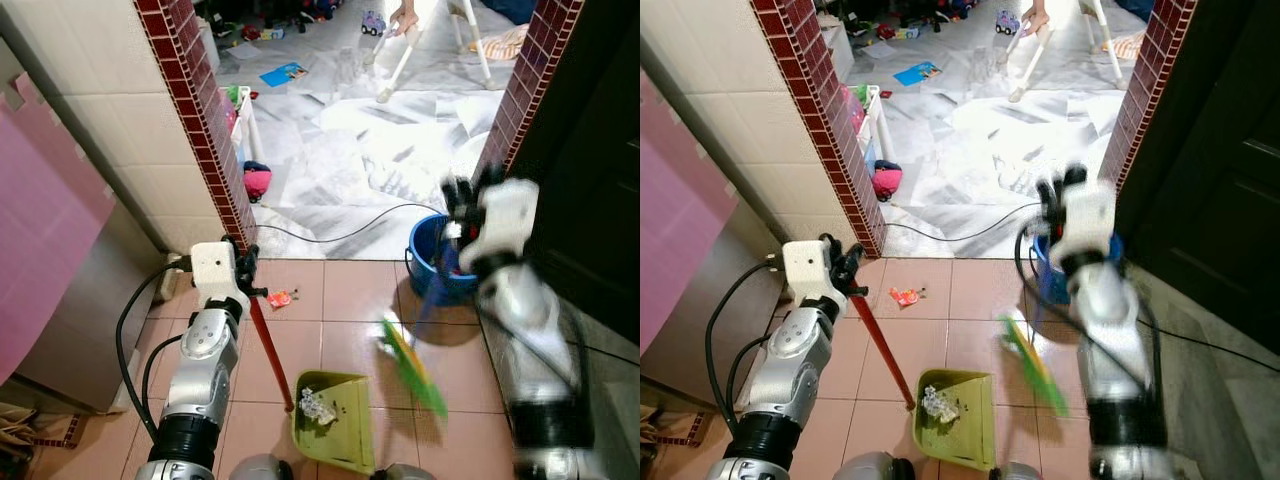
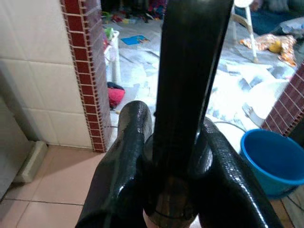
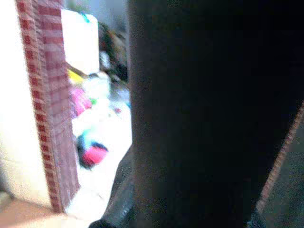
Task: Sweep floor
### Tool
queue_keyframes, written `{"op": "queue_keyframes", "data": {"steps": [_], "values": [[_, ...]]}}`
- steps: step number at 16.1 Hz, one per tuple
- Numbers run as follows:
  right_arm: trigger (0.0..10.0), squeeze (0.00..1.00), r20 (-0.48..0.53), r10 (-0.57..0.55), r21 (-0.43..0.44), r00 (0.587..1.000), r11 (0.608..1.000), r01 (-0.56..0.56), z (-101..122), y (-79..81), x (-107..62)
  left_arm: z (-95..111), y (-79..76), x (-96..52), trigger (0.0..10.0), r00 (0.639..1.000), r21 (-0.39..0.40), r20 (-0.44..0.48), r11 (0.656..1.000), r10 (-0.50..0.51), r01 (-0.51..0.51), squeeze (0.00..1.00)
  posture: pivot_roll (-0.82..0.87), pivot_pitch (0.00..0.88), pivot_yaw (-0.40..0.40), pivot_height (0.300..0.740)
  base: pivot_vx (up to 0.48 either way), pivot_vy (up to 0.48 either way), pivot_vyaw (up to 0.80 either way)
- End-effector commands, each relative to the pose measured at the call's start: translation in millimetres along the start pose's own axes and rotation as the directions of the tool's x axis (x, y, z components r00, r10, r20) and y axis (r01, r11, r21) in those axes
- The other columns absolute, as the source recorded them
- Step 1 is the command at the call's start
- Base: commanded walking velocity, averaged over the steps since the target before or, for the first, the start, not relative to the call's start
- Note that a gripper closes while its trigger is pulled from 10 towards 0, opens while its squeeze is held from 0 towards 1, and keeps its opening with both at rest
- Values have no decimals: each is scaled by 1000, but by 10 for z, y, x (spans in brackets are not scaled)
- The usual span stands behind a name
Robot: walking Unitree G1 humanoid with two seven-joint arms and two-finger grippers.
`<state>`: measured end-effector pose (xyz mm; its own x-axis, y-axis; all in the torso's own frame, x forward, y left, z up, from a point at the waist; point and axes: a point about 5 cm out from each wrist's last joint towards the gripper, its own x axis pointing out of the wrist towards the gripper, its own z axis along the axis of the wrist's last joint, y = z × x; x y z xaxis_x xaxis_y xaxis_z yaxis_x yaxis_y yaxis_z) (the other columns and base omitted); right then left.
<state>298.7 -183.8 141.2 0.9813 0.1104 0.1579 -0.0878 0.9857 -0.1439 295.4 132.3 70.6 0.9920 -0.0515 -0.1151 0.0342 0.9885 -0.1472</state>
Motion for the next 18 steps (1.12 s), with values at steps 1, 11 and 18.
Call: {"op": "queue_keyframes", "data": {"steps": [1, 11, 18], "values": [[10000, 0, 22, -40, -11, 999, 999, 40, 37, 8, -26, 200, 36, 12, 10000, 995, -5, 99, 1000, 24, -24, 0, -91, 0, 54, 740, 0, 0, 0], [10000, 0, -31, -96, 18, 995, 995, 97, -226, 262, -51, -102, 83, -75, 10000, 1000, 44, 13, 999, 1, -1, 0, -94, 0, 108, 740, 0, 0, -64], [10000, 0, -27, -40, -6, 999, 999, 40, -303, 265, 66, -160, 1, -81, 10000, 999, -7, 25, 1000, 26, -26, 0, -47, 0, 21, 740, 0, 0, -457]]}}
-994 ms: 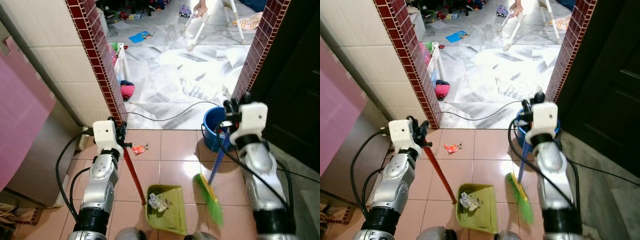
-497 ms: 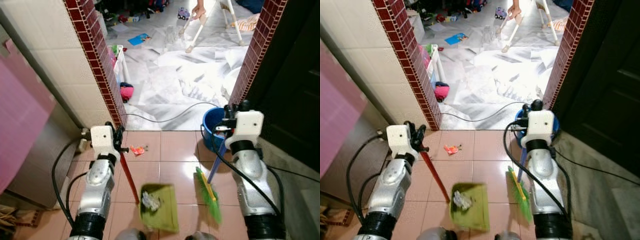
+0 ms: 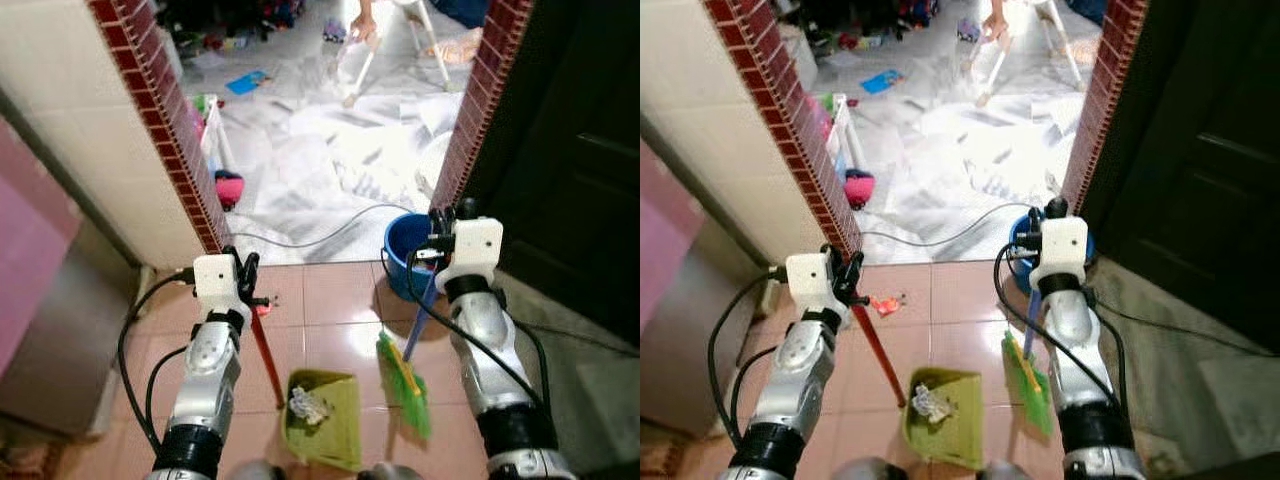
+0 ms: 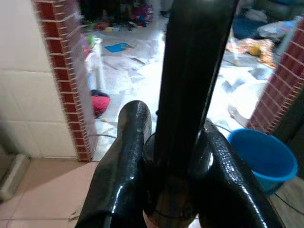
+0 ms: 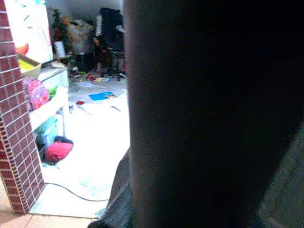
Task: Sweep floor
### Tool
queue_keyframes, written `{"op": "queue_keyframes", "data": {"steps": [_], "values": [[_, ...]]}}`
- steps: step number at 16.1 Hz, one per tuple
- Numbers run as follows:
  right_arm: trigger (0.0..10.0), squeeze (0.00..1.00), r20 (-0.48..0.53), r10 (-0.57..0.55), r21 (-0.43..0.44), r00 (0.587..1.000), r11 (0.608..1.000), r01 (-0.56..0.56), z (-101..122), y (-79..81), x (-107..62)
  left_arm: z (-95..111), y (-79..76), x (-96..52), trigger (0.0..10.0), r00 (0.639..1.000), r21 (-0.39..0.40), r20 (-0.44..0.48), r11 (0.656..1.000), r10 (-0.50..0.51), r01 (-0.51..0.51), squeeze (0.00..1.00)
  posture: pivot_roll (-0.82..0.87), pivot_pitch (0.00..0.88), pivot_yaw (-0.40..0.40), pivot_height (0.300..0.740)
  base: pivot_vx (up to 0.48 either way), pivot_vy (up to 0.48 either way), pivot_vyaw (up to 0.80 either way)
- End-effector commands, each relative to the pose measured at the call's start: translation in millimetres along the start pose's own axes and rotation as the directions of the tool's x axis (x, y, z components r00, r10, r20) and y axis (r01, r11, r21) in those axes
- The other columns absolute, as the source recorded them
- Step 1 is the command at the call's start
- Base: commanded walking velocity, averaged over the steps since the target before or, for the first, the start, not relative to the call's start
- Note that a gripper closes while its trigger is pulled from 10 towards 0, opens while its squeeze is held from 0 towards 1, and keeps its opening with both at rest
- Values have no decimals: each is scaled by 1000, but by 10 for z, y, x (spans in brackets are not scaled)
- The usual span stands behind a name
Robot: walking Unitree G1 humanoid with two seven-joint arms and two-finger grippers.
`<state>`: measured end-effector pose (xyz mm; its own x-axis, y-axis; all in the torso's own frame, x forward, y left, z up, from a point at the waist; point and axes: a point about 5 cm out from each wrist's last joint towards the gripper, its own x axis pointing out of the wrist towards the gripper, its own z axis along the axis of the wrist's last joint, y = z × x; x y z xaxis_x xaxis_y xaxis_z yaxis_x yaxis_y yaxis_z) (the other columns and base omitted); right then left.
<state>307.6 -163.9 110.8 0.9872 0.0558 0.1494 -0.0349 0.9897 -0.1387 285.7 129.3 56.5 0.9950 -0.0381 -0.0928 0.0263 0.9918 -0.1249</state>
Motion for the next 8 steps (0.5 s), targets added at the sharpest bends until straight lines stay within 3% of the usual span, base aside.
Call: {"op": "queue_keyframes", "data": {"steps": [1, 5, 8], "values": [[10000, 0, -16, 36, -5, 999, 999, -36, -22, 42, 21, -6, 28, -12, 10000, 999, -35, 7, 999, 39, -38, 0, -28, 0, -13, 740, 0, 0, 0], [10000, 0, -11, 106, -10, 994, 994, -106, 16, 112, 146, -5, 124, -93, 10000, 994, -48, 25, 993, 109, -108, 0, 29, 0, -76, 740, 0, 0, 0], [10000, 0, -20, 107, 10, 994, 994, -107, 3, 168, 143, 69, 201, -119, 10000, 992, -60, 43, 992, 118, -115, 0, 18, 0, -61, 740, 0, 0, -800]]}}
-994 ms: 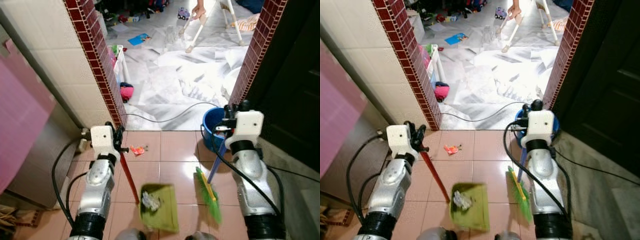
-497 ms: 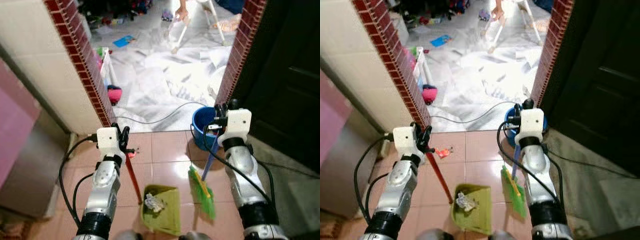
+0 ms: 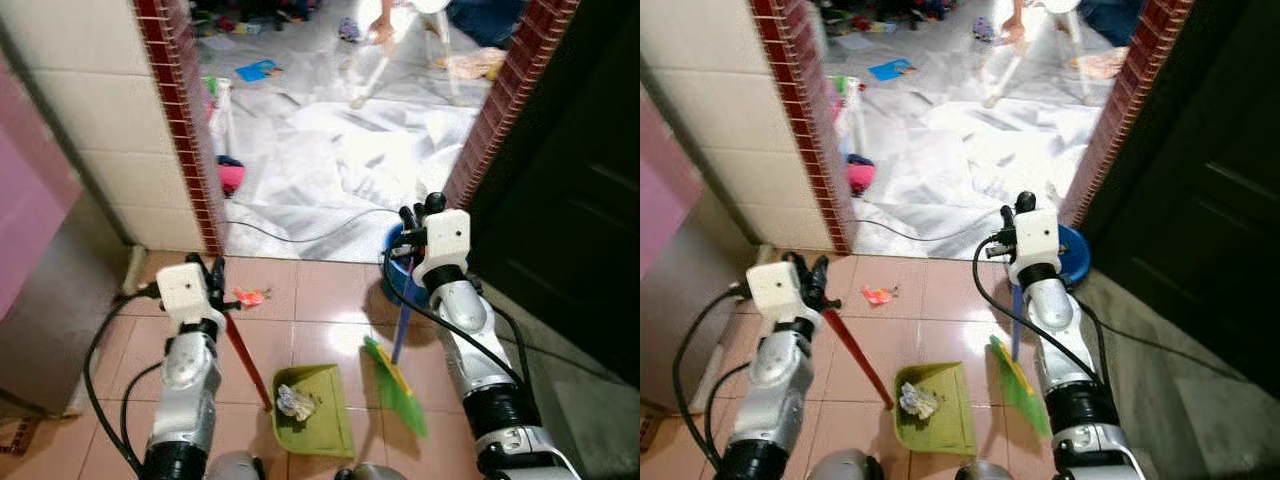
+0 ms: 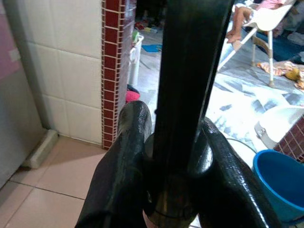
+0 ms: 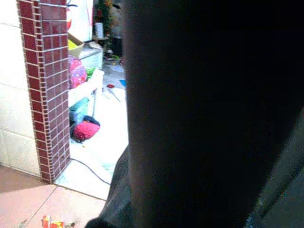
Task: Sweep floor
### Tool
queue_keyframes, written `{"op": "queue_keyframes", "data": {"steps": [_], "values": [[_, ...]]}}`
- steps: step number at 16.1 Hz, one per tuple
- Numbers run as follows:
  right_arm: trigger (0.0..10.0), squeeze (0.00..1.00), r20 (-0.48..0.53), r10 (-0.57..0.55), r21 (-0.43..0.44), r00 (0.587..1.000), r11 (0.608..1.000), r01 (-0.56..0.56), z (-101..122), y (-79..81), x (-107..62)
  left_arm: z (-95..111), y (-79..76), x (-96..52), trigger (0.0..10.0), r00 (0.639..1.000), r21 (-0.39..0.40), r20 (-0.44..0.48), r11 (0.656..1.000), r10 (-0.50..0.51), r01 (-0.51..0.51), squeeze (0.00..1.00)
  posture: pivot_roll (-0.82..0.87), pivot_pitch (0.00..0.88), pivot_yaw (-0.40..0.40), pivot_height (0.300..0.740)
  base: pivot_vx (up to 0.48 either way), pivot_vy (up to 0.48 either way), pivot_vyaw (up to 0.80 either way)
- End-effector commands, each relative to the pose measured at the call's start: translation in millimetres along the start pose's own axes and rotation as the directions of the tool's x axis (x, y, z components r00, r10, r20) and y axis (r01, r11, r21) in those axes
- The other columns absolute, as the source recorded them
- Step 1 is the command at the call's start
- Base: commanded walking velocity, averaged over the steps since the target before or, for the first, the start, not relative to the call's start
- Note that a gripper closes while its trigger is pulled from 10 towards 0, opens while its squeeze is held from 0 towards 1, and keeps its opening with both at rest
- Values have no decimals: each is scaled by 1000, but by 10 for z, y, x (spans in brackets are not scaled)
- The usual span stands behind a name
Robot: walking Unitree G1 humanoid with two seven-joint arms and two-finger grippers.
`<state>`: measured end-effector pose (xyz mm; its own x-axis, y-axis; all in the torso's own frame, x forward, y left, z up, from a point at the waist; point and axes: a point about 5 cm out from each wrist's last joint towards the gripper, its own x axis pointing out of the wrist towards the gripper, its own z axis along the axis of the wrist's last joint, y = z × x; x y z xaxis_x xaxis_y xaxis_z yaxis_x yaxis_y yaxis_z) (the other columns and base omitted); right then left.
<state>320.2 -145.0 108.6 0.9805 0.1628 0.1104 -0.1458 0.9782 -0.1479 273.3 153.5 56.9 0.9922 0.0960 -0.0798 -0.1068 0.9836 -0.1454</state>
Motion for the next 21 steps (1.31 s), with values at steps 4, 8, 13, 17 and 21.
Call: {"op": "queue_keyframes", "data": {"steps": [4, 8, 13, 17, 21], "values": [[10000, 0, -14, -38, -3, 999, 999, 38, -63, -80, -101, 81, -68, 20, 10000, 999, -29, 10, 999, -43, 43, 0, -2, 0, -36, 740, 0, 0, -800], [10000, 0, -3, -97, -18, 995, 995, 97, -34, -251, -171, 71, -187, 39, 10000, 995, -53, -22, 994, -95, 94, 0, -57, 0, 15, 740, 0, 200, -800], [10000, 0, -3, -124, -15, 992, 992, 124, -47, -237, -236, 78, -234, 94, 10000, 988, -32, -51, 989, -146, 145, 0, -89, 0, 50, 740, 0, 480, -800], [10000, 0, -2, -129, -17, 992, 991, 129, -37, -235, -237, 151, -284, 140, 10000, 986, -19, -27, 986, -163, 163, 0, -89, 0, 59, 740, 0, 87, -800], [10000, 0, 19, -125, -4, 992, 992, 125, 13, -199, -172, 255, -233, 145, 10000, 986, -27, 17, 985, -167, 168, 0, -76, 0, 63, 740, 0, 0, -342]]}}
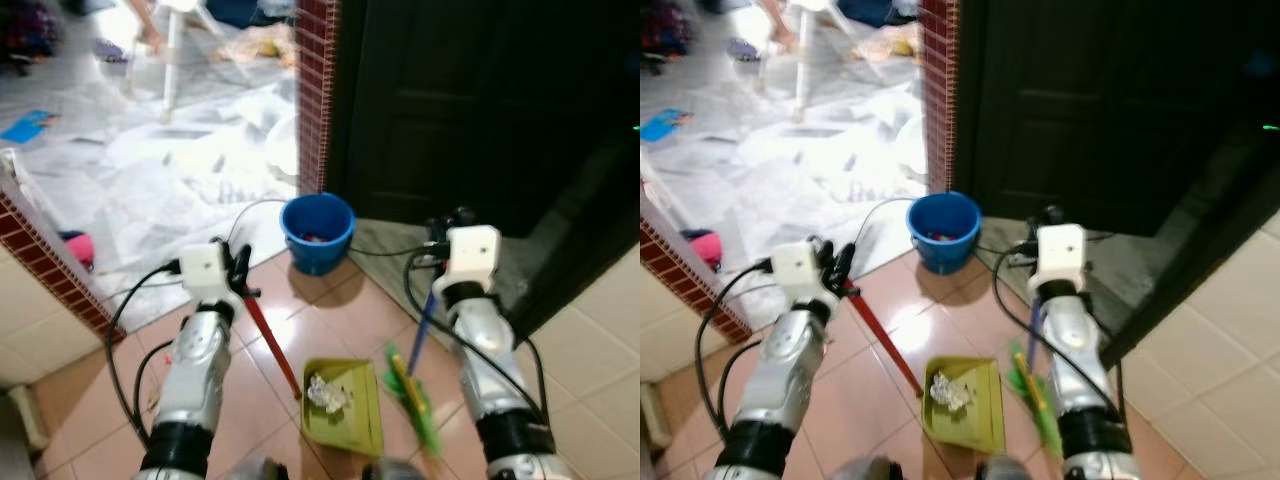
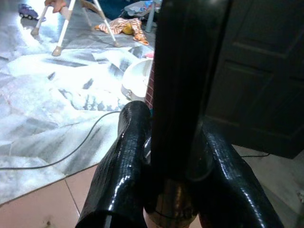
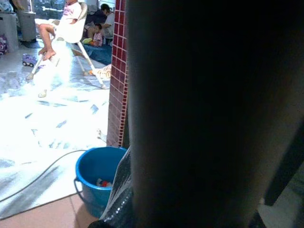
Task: Sweep floor
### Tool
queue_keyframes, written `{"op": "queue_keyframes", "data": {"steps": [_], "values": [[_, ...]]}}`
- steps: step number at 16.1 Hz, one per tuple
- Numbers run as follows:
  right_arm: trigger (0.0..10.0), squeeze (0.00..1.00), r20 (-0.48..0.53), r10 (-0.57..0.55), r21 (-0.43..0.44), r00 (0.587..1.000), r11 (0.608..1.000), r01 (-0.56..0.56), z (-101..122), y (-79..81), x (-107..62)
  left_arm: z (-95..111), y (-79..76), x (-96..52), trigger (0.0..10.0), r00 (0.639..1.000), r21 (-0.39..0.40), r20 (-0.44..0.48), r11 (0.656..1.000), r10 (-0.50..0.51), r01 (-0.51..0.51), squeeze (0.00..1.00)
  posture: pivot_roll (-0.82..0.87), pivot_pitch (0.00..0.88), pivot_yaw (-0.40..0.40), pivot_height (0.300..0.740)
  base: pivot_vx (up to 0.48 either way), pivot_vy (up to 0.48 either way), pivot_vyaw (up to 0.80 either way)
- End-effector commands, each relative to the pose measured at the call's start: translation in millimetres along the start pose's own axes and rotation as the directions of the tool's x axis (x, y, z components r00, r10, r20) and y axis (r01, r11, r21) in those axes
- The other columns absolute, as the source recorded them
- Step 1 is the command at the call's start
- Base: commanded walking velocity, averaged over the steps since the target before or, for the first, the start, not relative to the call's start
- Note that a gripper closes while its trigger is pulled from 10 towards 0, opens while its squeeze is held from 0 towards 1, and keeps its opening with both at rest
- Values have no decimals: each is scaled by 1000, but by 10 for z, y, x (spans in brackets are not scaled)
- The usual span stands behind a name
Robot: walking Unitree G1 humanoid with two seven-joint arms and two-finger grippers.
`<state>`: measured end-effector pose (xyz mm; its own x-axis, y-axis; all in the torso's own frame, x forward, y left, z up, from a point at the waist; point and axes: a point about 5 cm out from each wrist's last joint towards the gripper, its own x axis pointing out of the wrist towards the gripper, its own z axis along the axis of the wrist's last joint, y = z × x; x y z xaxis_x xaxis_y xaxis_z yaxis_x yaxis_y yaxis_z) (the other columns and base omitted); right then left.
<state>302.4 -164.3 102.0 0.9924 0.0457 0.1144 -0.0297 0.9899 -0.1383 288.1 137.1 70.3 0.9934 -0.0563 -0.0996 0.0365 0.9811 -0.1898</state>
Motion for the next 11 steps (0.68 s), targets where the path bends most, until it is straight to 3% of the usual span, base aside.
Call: {"op": "queue_keyframes", "data": {"steps": [1, 6, 11], "values": [[10000, 0, 32, -6, 0, 999, 1000, 6, 82, -35, 43, 175, -31, 24, 10000, 997, 0, 77, 1000, -19, 19, 0, -75, 0, 63, 740, 0, 0, 0], [10000, 0, 24, -9, -1, 1000, 1000, 9, 42, -60, -5, 593, -116, 58, 10000, 973, -8, 229, 1000, -15, 17, 0, -75, 0, 72, 740, 0, 0, 0], [10000, 0, -8, -8, -8, 1000, 1000, 8, -47, -55, -60, 1211, -212, 124, 10000, 917, -73, 398, 996, -14, 47, 0, -69, 0, 74, 740, 389, 0, 0]]}}
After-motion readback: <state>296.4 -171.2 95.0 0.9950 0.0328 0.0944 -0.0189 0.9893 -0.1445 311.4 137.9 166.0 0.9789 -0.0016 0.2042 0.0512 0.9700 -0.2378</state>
